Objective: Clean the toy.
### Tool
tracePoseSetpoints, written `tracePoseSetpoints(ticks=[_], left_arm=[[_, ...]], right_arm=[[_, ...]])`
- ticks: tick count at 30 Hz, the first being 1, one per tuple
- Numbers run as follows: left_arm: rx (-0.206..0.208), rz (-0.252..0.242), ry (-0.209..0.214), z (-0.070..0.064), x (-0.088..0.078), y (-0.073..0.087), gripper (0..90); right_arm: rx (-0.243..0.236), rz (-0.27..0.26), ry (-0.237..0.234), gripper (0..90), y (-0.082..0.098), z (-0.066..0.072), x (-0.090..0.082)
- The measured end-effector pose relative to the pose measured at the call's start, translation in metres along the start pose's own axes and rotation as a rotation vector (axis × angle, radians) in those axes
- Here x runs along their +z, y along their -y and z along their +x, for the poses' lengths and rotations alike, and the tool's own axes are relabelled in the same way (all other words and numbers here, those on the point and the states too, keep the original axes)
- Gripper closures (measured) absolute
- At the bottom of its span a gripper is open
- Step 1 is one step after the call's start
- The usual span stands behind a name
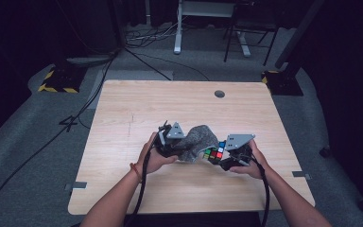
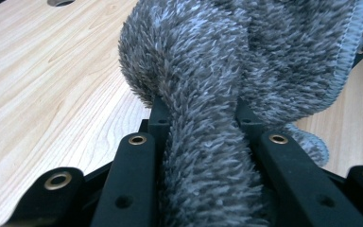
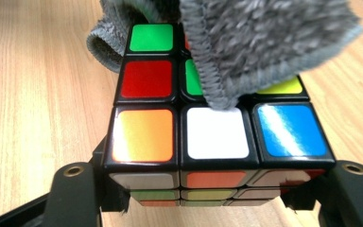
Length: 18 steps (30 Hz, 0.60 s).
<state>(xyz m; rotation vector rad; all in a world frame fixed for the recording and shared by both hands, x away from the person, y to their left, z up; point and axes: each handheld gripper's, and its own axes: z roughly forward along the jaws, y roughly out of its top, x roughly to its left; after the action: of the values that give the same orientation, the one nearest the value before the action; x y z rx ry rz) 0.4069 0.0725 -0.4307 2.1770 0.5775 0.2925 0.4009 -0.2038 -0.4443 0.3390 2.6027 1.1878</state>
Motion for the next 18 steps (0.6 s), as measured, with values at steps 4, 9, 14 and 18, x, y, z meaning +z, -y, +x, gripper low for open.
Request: tracePoseSetpoints(ticks=[4, 9, 14, 18], left_arm=[[-0.015, -0.022, 0.004, 0.001, -0.006, 0.001, 69.5], [-0.006, -0.045, 0.045, -0.004, -0.009, -0.003, 69.4], [-0.009, 0.002, 0.068, -0.006, 0.003, 0.002, 69.1], [-0.014, 0.027, 0.087, -0.007, 0.014, 0.004, 69.1]], right_arm=[[0.015, -0.031, 0.018, 33.9, -0.002, -0.004, -0.008], [0.021, -0.039, 0.037, 33.9, -0.002, -0.006, -0.012], [0.027, -0.052, 0.044, 33.9, -0.003, -0.008, -0.015], [0.027, -0.064, 0.039, 33.9, -0.003, -0.007, -0.016]])
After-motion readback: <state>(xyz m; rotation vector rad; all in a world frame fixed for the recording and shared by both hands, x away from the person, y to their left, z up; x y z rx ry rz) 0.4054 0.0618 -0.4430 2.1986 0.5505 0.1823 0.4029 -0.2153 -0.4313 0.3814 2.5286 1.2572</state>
